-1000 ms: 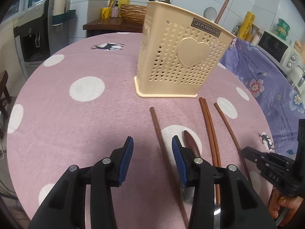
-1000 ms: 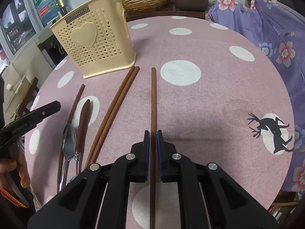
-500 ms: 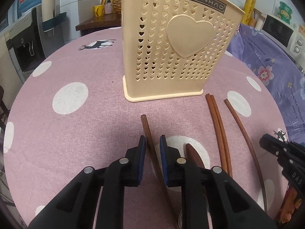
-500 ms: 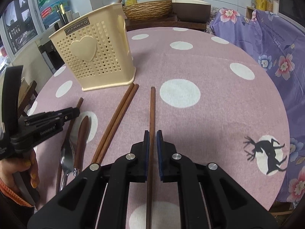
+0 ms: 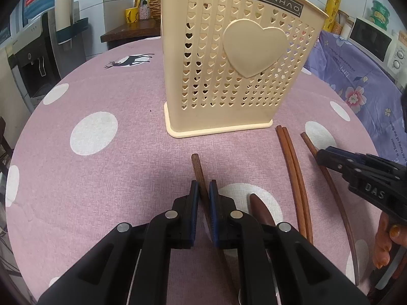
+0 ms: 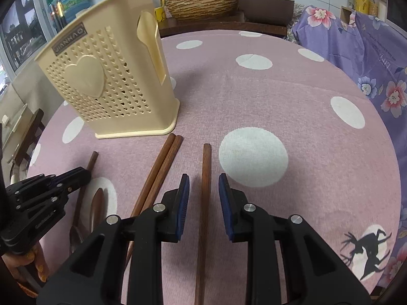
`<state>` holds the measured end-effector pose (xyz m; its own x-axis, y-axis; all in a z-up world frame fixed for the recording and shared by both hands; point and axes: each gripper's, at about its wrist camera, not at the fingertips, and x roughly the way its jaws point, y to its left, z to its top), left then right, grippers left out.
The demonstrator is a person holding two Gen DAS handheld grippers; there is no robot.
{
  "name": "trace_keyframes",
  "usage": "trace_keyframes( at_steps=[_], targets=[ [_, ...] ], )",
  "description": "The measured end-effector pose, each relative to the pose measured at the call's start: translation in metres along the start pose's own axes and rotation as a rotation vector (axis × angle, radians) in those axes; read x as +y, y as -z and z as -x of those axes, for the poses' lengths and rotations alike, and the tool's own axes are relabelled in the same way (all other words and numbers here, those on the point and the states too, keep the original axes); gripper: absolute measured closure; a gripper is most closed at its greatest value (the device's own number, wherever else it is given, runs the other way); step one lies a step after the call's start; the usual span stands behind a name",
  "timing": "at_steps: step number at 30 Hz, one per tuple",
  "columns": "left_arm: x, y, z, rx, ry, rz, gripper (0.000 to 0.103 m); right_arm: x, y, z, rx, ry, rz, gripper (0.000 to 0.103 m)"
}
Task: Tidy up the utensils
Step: 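Lift both brown chopsticks up toward the basket with both tools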
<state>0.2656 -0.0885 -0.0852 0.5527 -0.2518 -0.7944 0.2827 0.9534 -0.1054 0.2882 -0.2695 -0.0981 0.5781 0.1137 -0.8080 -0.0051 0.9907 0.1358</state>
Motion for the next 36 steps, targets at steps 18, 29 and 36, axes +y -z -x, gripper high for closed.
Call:
trace_keyframes(
  at_steps=[18,29,36],
  targets=[
    [-0.007,-0.006,-0.005,-0.004,-0.015,-0.022,0.094,0.023,0.001,-0.010,-0.016,0.083,0.124,0.094],
    [-0.008,-0.007,-0.007,-0.015,-0.026,-0.043,0.094,0.021,0.000,-0.010,-0.028,0.053,0.104,0.095],
    [-0.004,-0.010,-0.008,-0.019,-0.003,-0.012,0.095,0.013,0.000,-0.002,-0.058,0.012,0.061,0.095]
  ],
)
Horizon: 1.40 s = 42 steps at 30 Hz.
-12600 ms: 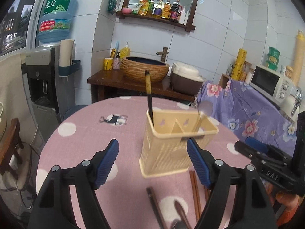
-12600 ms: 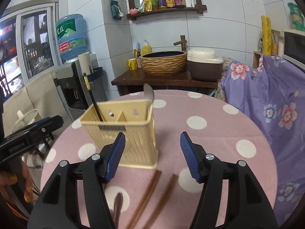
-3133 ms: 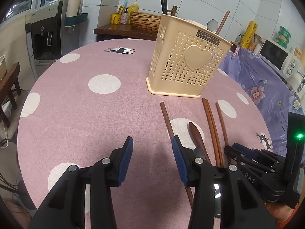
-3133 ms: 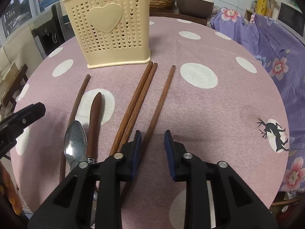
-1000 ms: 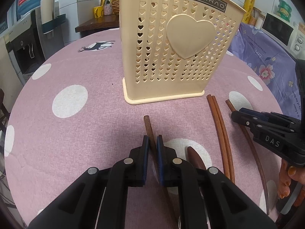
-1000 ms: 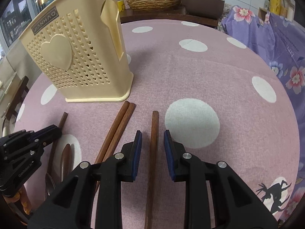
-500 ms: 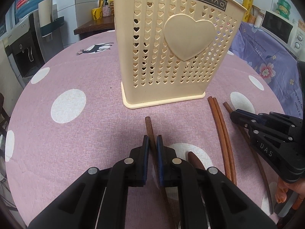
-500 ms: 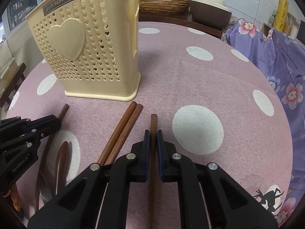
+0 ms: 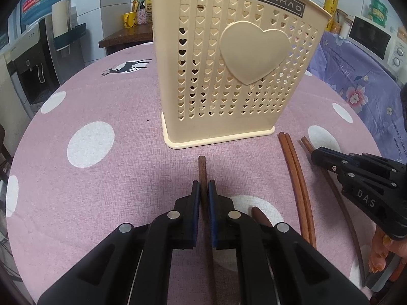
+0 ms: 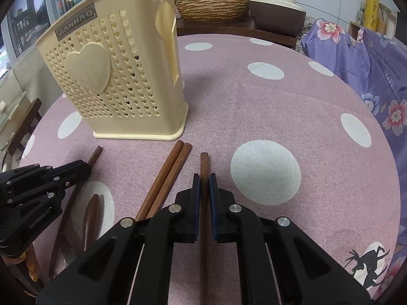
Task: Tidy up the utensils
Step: 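Lift both brown chopsticks up toward the basket with both tools, then lower both held chopsticks into the beige basket with both tools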
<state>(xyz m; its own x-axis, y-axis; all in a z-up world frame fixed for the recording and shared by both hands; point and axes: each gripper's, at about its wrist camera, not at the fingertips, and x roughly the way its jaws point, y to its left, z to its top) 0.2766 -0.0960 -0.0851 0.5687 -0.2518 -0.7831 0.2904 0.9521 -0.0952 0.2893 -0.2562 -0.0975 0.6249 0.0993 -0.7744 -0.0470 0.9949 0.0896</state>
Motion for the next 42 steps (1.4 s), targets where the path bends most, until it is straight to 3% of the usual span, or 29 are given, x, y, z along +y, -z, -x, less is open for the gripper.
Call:
trace_keyframes(
  at_steps=[8,15,27,42],
  targets=[
    [0.011,-0.003,0.019,-0.053,0.028,0.041,0.095,-0.009,-0.002,0.025,-0.066,-0.056,-0.046,0.095],
    [0.027,-0.009,0.076,-0.181,0.066,0.078,0.095,-0.015,-0.007,0.074,-0.171,-0.109,-0.066,0.095],
    [0.027,-0.013,0.169,-0.390,0.094,0.044,0.095,-0.021,-0.010,0.175,-0.363,-0.183,-0.046,0.095],
    [0.028,-0.013,0.185,-0.446,0.112,0.051,0.095,-0.010,-0.016,0.196,-0.404,-0.191,-0.004,0.095]
  ],
)
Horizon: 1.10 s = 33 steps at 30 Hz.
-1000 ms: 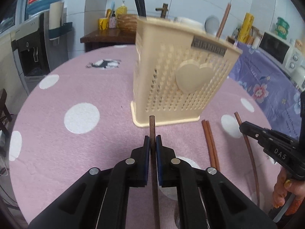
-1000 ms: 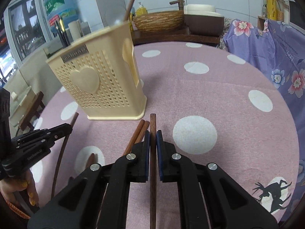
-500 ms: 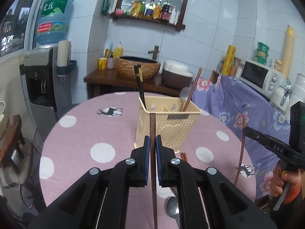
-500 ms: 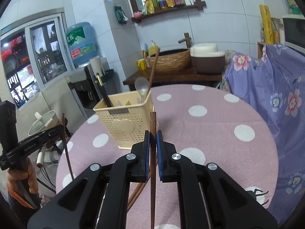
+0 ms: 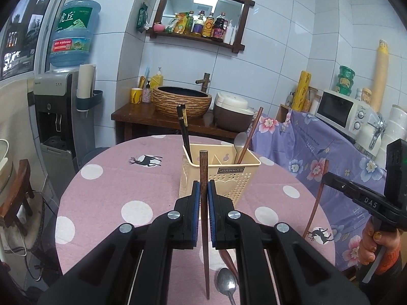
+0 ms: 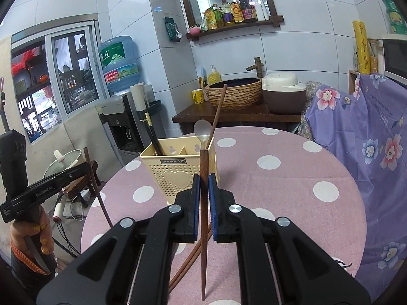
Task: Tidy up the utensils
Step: 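Lower both held chopsticks into the beige basket with both tools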
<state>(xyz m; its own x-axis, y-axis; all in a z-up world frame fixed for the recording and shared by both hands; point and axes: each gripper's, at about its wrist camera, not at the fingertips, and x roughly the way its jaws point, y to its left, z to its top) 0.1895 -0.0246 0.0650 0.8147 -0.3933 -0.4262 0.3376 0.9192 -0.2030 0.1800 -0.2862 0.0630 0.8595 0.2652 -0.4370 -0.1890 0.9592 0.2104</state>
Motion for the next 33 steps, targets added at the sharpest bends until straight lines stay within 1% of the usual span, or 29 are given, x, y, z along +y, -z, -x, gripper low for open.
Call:
trace_keyframes(
  at_steps=[12,16,19,23,28,31,33],
  targets=[
    [-0.005,-0.010,0.001,-0.033,0.007,-0.016,0.095,0.003,-0.009,-0.002,-0.006,-0.007,0.009,0.095],
    [-0.007,-0.016,0.002,-0.039,0.012,-0.029,0.096,0.004,-0.020,0.000,-0.017,-0.020,0.010,0.095],
    [-0.009,-0.024,0.004,-0.043,0.032,-0.031,0.096,0.007,-0.031,0.001,-0.026,-0.032,0.017,0.095],
    [-0.016,-0.048,0.008,-0.059,0.065,-0.054,0.096,0.014,-0.061,0.005,-0.050,-0.057,0.031,0.095],
    [-0.028,-0.098,0.017,-0.107,0.108,-0.076,0.096,0.031,-0.120,0.010,-0.104,-0.061,0.065,0.095],
    [-0.033,-0.133,0.019,-0.156,0.099,-0.073,0.096,0.040,-0.159,0.008,-0.149,-0.044,0.071,0.095],
    [-0.038,-0.154,0.017,-0.191,0.072,-0.082,0.096,0.044,-0.181,0.003,-0.173,-0.024,0.071,0.095]
  ],
)
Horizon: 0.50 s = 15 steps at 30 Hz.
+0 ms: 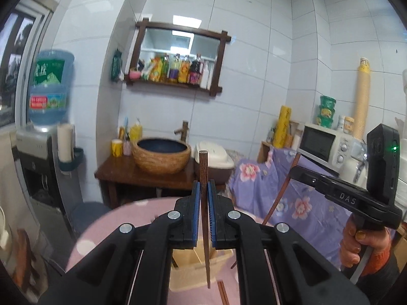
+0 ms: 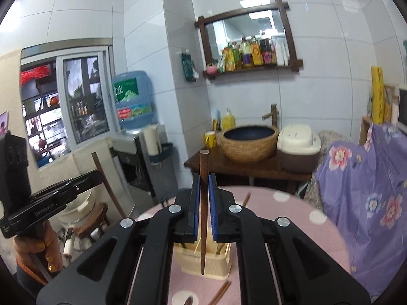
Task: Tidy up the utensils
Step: 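Lower both held chopsticks into the beige basket with both tools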
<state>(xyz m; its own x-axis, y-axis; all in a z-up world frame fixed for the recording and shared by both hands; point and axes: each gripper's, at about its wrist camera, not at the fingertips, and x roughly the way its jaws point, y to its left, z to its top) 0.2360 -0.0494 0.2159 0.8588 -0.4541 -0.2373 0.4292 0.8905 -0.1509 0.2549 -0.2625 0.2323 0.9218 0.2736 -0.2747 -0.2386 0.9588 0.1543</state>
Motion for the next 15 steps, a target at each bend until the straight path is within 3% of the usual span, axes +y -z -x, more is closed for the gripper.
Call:
trace_keyframes(
  at_steps=[3,6,15],
  targets=[
    [0.001,-0.017,-0.014,-0.021,-0.028,0.001,0.096,0.002,-0.018,-0.019,-0.015,0.026,-0.009,0.095],
    [0.006,-0.015,-0.031,-0.019,-0.058,0.004,0.096,-0.001,-0.011,-0.039,-0.003,0.046,-0.017,0.095],
    [0.033,0.056,-0.076,0.097,-0.100,0.067,0.096,-0.014,0.060,-0.091,0.098,0.078,-0.055,0.095]
  ],
)
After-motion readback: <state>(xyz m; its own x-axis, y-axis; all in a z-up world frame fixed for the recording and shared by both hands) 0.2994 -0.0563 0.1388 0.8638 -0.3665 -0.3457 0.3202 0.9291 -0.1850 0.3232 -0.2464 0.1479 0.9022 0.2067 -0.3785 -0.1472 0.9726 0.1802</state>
